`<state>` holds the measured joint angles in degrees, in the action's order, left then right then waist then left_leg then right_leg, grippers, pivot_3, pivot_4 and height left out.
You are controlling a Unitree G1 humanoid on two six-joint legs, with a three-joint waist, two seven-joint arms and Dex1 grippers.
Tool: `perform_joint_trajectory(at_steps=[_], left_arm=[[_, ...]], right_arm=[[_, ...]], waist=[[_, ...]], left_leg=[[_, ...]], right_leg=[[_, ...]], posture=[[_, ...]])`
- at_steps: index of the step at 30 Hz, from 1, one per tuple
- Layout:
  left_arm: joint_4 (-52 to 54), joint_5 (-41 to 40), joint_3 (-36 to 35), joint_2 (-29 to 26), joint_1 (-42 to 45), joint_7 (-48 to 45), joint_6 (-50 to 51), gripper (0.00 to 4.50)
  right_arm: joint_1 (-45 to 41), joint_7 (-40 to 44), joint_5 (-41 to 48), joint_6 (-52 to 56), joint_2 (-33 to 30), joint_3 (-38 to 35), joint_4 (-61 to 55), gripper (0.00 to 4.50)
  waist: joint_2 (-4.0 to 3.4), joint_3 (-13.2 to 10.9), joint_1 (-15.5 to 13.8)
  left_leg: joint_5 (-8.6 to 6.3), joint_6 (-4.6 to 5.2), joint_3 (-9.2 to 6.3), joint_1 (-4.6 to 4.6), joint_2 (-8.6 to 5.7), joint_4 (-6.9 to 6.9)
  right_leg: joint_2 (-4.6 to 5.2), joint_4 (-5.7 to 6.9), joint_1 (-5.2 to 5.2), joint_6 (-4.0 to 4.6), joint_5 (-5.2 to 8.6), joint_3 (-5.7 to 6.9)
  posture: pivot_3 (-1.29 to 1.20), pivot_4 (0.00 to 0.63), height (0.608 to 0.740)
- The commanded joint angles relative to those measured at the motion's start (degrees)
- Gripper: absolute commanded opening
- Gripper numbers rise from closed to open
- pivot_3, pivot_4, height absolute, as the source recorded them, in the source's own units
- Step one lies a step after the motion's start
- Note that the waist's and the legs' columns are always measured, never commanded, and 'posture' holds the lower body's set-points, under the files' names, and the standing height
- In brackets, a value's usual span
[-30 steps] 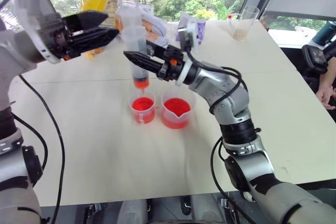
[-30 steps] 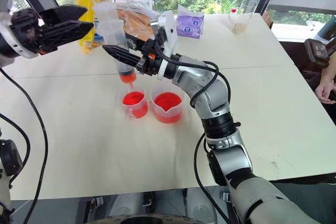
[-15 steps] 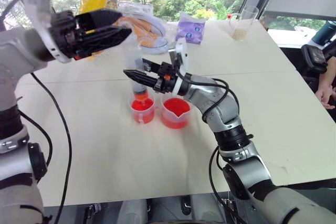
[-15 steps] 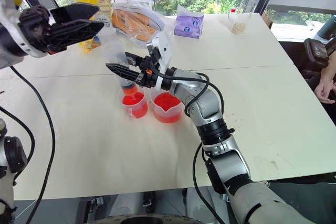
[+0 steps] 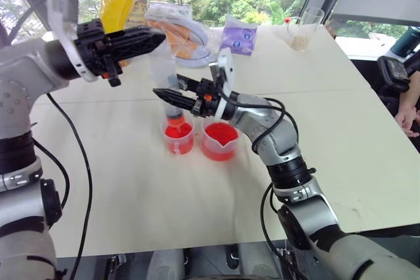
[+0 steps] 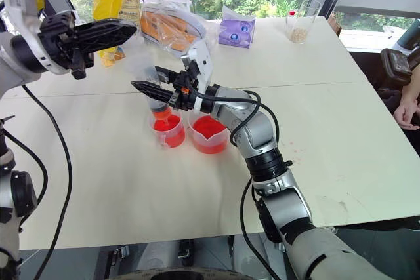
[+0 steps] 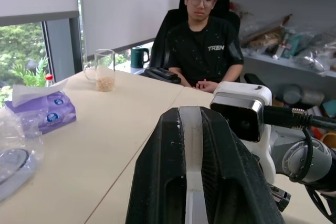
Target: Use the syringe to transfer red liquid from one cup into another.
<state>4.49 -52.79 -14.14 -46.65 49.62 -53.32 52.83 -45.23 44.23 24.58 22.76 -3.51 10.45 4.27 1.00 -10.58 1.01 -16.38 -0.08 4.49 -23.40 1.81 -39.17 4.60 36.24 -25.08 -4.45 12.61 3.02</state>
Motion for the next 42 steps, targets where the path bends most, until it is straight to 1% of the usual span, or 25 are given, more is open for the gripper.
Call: perform_joint_trajectory(at_steps=[1,11,23,34,36,37,38,40,42], left_arm=[[1.87,0.88,0.63,-0.66,-0.33,-1.53,-1.41,0.05],[3.74,4.34,4.38,-0.53,-5.04,-4.18,-4.4,0.05],[4.9,4.65,5.25,0.24,-7.22,-4.09,-5.33,0.05],[4.85,5.52,5.65,0.88,-7.85,-3.61,-5.76,0.05],[4.12,5.36,5.14,1.25,-7.03,-2.62,-5.41,0.92],[3.87,5.25,4.94,1.41,-6.71,-2.26,-5.22,1.23],[3.56,4.79,4.45,1.5,-6.24,-2.04,-4.88,1.67],[2.65,3.44,2.62,1.94,-5.32,-0.8,-3.96,2.77],[2.26,2.87,0.92,2.16,-5.05,0.46,-3.59,3.77]], right_arm=[[-0.93,-0.14,0.55,-0.88,0.71,-0.74,-2.79,1.42],[-4.41,-1.28,2.2,0.88,0.44,-3.71,-4.56,1.42],[-7.9,-2.51,4.71,3.23,-0.99,-6.82,-6.52,1.42],[-7.84,-2.87,5.1,4.18,-1.42,-6.5,-6.91,1.42],[-7.03,-2.63,4.79,4.26,-1.37,-5.85,-6.84,1.42],[-6.79,-2.6,4.74,4.3,-1.38,-5.66,-6.86,1.42],[-6.37,-2.52,4.64,4.43,-1.38,-5.31,-6.97,1.42],[-5.52,-2.54,4.36,4.87,-1.14,-4.74,-7.2,1.42],[-4.65,-2.5,4.14,5.34,-0.89,-4.23,-7.68,1.42]], waist=[[0.0,0.0,0.01],[0.0,0.0,-0.01],[0.0,0.0,-0.02],[0.0,0.0,-0.02],[0.0,0.0,-0.08],[0.0,0.0,-0.18],[0.0,0.0,-0.22],[0.0,0.0,-0.14],[-0.01,-0.01,-0.1]], left_leg=[[0.0,0.0,0.0,0.0,0.0,0.0],[0.0,0.0,0.01,0.0,0.0,0.0],[-0.01,0.01,0.0,0.0,0.01,0.0],[-0.01,0.01,0.0,0.0,0.01,0.01],[-0.01,0.01,0.0,0.0,0.01,0.01],[-0.01,0.01,0.0,0.0,0.0,0.01],[-0.01,0.01,-0.01,-0.01,0.01,0.01],[-0.01,0.01,0.0,-0.01,0.01,0.0],[-0.01,0.01,0.0,-0.01,0.01,0.01]], right_leg=[[0.0,0.0,0.0,0.0,0.0,0.0],[0.0,0.0,0.0,0.0,0.0,0.0],[0.0,-0.01,-0.01,0.0,0.0,0.0],[0.0,-0.01,-0.01,0.0,0.0,0.0],[0.0,-0.01,-0.01,0.0,0.0,0.0],[0.0,-0.01,-0.01,0.0,0.0,0.0],[0.01,-0.01,0.0,0.0,0.0,0.0],[0.02,-0.02,0.0,0.0,0.0,0.0],[0.01,-0.02,-0.01,0.0,0.0,0.0]], posture=[[0.0,0.15,0.74],[0.0,0.15,0.74],[0.0,0.15,0.74],[0.0,0.15,0.74],[0.0,0.15,0.74],[0.0,0.15,0.74],[0.0,0.15,0.74],[0.0,0.15,0.74],[0.0,0.15,0.74]])
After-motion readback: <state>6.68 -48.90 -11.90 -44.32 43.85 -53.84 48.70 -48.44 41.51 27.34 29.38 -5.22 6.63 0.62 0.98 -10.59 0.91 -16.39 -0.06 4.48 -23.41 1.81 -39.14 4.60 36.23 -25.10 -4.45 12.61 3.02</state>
